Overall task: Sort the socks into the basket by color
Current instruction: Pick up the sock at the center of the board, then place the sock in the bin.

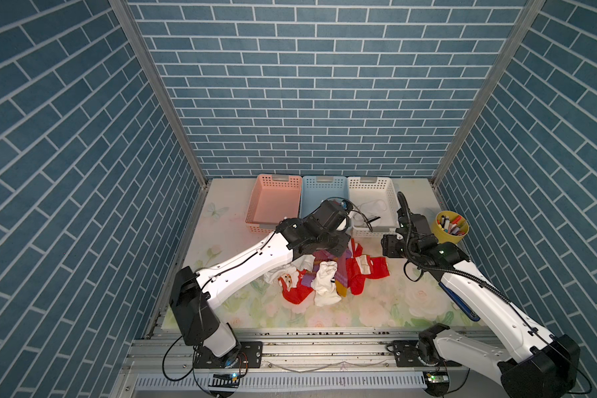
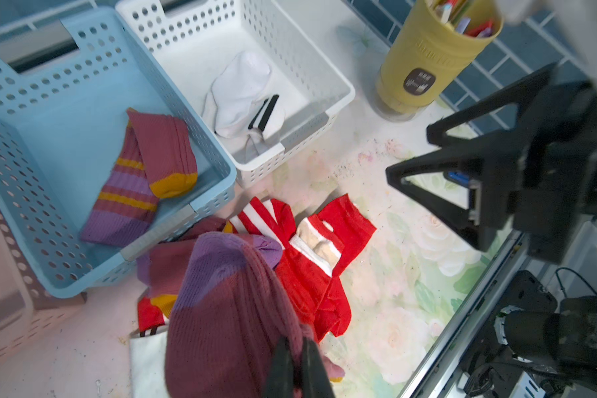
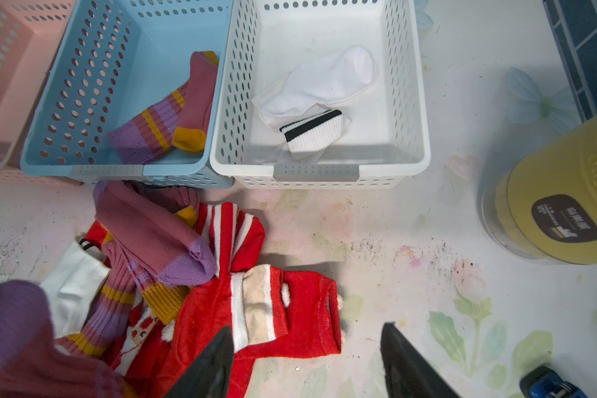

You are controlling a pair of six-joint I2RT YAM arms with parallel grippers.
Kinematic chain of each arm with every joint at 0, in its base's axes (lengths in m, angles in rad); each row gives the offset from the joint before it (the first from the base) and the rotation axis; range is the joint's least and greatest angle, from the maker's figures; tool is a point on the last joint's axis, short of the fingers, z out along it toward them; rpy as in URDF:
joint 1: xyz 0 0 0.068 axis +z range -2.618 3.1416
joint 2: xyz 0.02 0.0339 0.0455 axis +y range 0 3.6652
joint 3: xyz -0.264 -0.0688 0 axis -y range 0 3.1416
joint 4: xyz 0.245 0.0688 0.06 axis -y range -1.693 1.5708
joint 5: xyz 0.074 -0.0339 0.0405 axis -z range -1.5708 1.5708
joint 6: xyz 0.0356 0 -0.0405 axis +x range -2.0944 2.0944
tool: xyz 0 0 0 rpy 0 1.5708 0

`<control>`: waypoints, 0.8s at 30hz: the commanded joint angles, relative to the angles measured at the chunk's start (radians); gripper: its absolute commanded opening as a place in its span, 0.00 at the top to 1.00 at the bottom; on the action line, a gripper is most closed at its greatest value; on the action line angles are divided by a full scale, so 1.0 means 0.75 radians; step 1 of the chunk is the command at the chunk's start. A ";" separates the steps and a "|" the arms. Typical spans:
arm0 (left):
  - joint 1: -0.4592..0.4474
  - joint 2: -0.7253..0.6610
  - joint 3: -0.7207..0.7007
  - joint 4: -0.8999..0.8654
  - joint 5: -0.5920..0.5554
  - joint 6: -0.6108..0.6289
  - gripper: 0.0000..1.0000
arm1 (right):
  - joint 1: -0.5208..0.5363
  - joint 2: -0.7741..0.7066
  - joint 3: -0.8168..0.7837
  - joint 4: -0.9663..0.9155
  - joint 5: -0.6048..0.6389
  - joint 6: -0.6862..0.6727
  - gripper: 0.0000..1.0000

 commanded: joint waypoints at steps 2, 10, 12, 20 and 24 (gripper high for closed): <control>0.016 -0.070 0.063 -0.039 -0.051 0.032 1.00 | -0.008 -0.043 -0.029 0.010 -0.018 0.069 0.32; 0.058 -0.078 0.135 -0.058 -0.054 0.041 1.00 | -0.008 -0.064 -0.052 0.020 -0.046 0.084 0.33; 0.075 -0.074 0.157 -0.056 -0.042 0.040 1.00 | -0.007 -0.084 -0.056 0.014 -0.042 0.084 0.32; 0.151 -0.013 0.302 -0.087 -0.034 0.059 1.00 | -0.008 -0.168 -0.100 -0.007 -0.036 0.103 0.32; 0.196 0.032 0.372 -0.088 -0.022 0.071 1.00 | -0.008 -0.203 -0.119 -0.021 -0.028 0.113 0.32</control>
